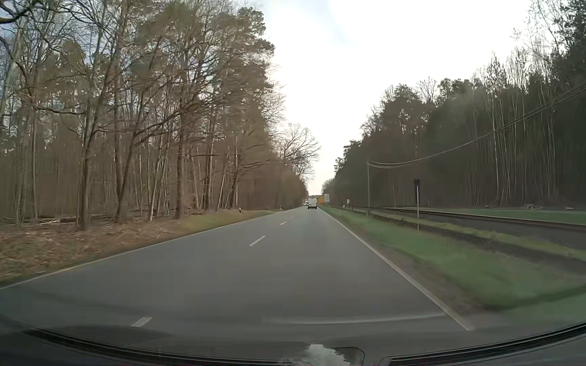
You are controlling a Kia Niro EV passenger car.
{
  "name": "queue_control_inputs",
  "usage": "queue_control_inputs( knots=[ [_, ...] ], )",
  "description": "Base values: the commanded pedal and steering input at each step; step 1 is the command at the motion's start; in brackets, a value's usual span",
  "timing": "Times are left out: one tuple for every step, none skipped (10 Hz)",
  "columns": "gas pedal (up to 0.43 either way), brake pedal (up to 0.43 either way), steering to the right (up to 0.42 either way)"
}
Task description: Follow the waypoints while adhering to traffic rules and regulations
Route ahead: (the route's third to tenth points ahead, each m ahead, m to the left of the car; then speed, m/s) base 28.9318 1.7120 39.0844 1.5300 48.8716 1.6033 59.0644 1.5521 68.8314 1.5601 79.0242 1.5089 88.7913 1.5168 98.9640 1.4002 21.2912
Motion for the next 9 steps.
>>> queue_control_inputs(
  knots=[
    [0.000,0.000,-0.002],
    [0.000,0.000,-0.002],
    [0.000,0.000,-0.002],
    [0.000,0.000,-0.002],
    [0.000,0.000,-0.002],
    [0.000,0.000,-0.002],
    [0.000,0.000,-0.002],
    [0.000,0.000,-0.002],
    [0.020,0.000,-0.003]
  ],
)
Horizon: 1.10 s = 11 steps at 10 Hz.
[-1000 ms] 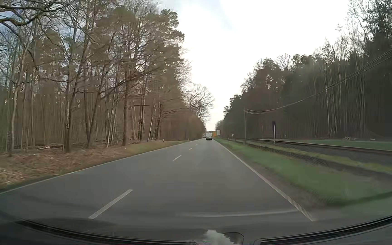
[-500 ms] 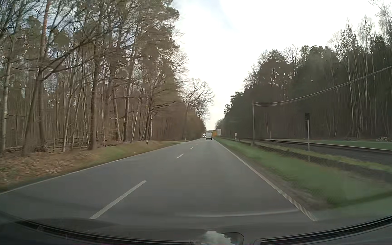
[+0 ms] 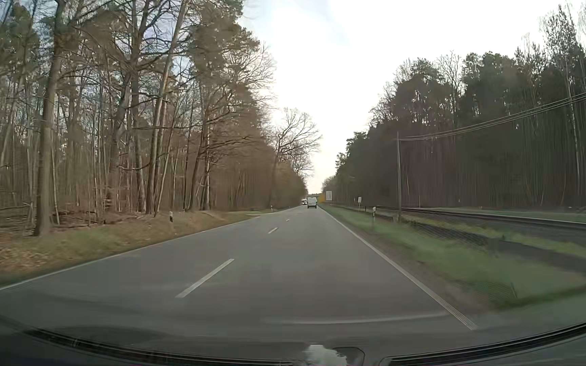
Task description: Follow the waypoints while adhering to traffic rules and regulations
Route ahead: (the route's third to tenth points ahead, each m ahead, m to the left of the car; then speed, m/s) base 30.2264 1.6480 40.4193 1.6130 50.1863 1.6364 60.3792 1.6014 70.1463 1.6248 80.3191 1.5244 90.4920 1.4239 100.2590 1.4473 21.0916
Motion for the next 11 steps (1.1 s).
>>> queue_control_inputs(
  knots=[
    [0.020,0.000,-0.003],
    [0.028,0.000,-0.002],
    [0.028,0.000,-0.003],
    [0.039,0.000,-0.003],
    [0.039,0.000,-0.002],
    [0.047,0.000,-0.002],
    [0.047,0.000,-0.003],
    [0.059,0.000,-0.002],
    [0.059,0.000,-0.002],
    [0.067,0.000,-0.003],
    [0.067,0.000,-0.002]
  ],
)
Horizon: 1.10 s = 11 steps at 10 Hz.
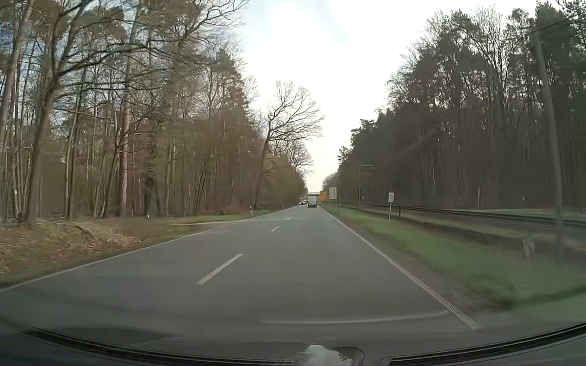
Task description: Follow the waypoints while adhering to traffic rules and regulations
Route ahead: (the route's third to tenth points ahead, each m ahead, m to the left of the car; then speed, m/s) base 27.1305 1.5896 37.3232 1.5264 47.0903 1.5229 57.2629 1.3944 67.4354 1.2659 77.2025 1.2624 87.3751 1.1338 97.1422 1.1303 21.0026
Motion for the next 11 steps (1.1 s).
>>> queue_control_inputs(
  knots=[
    [0.067,0.000,-0.002],
    [0.067,0.000,-0.002],
    [0.067,0.000,-0.002],
    [0.067,0.000,-0.002],
    [0.067,0.000,-0.002],
    [0.067,0.000,-0.003],
    [0.079,0.000,-0.002],
    [0.079,0.000,-0.002],
    [0.079,0.000,-0.002],
    [0.079,0.000,-0.002],
    [0.079,0.000,-0.003]
  ],
)
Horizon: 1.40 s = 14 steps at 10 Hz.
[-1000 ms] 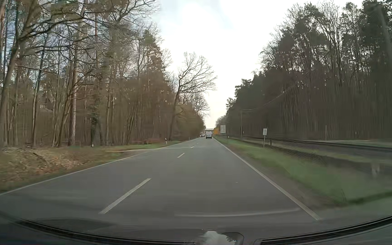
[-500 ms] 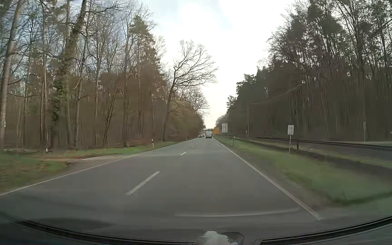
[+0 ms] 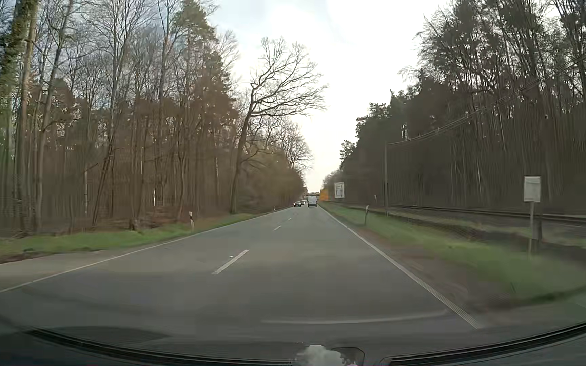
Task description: Follow the waypoints while adhering to traffic rules and regulations
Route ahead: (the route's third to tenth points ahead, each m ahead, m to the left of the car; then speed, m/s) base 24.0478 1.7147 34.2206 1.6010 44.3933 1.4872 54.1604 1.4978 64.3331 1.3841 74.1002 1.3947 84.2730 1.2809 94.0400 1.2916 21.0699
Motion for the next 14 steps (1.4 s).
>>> queue_control_inputs(
  knots=[
    [0.079,0.000,-0.002],
    [0.079,0.000,-0.003],
    [0.079,0.000,-0.002],
    [0.079,0.000,-0.002],
    [0.079,0.000,-0.002],
    [0.079,0.000,-0.003],
    [0.079,0.000,-0.002],
    [0.079,0.000,-0.002],
    [0.079,0.000,-0.002],
    [0.079,0.000,-0.002],
    [0.079,0.000,-0.002],
    [0.079,0.000,-0.002],
    [0.079,0.000,-0.002],
    [0.079,0.000,-0.002]
  ],
)
